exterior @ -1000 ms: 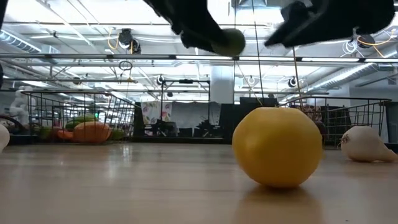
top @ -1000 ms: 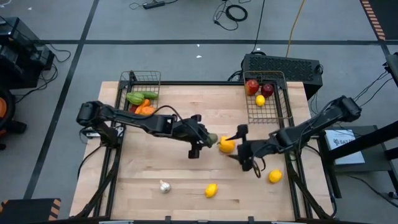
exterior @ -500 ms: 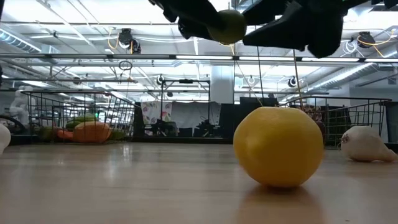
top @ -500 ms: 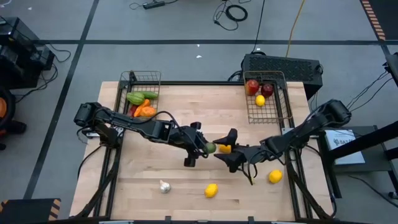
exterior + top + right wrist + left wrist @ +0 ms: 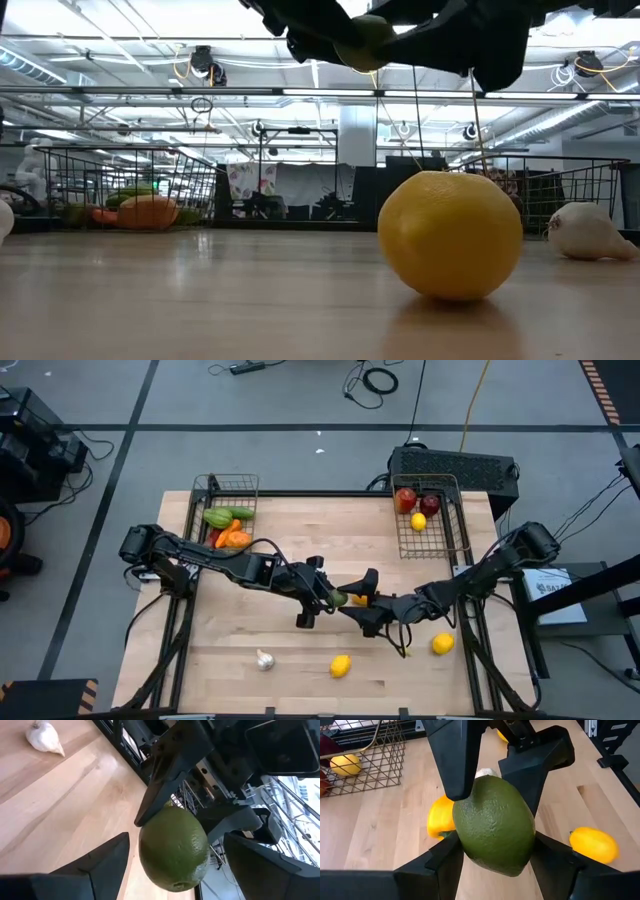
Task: Sort produce into baskets
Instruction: Put the green lime into the right wire basket
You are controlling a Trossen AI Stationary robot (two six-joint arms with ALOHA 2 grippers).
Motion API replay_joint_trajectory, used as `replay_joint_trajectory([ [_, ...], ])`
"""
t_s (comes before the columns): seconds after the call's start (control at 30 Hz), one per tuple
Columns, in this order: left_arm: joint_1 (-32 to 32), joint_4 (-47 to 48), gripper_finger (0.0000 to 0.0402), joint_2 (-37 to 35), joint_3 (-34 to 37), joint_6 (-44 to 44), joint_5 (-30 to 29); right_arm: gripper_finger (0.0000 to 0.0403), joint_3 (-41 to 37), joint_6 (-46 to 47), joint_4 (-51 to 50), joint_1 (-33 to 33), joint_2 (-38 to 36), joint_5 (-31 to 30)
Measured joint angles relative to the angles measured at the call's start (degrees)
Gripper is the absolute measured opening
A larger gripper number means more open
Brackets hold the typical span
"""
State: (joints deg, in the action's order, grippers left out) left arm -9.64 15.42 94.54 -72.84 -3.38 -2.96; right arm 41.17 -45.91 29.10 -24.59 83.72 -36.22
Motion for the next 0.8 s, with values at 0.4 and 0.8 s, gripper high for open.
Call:
replay_joint_trajectory([
  [0.4,-0.3,-0.1,0.0212,0.0,0.0,0.0,0.0,0.0223,0.0,0.2,-0.5,0.6,0.0,0.7],
  [0.8,-0.3,0.2,0.0216,0.0,0.0,2.4,-1.1,0.0196,0.0,0.7,-0.6,0.4,0.0,0.3],
])
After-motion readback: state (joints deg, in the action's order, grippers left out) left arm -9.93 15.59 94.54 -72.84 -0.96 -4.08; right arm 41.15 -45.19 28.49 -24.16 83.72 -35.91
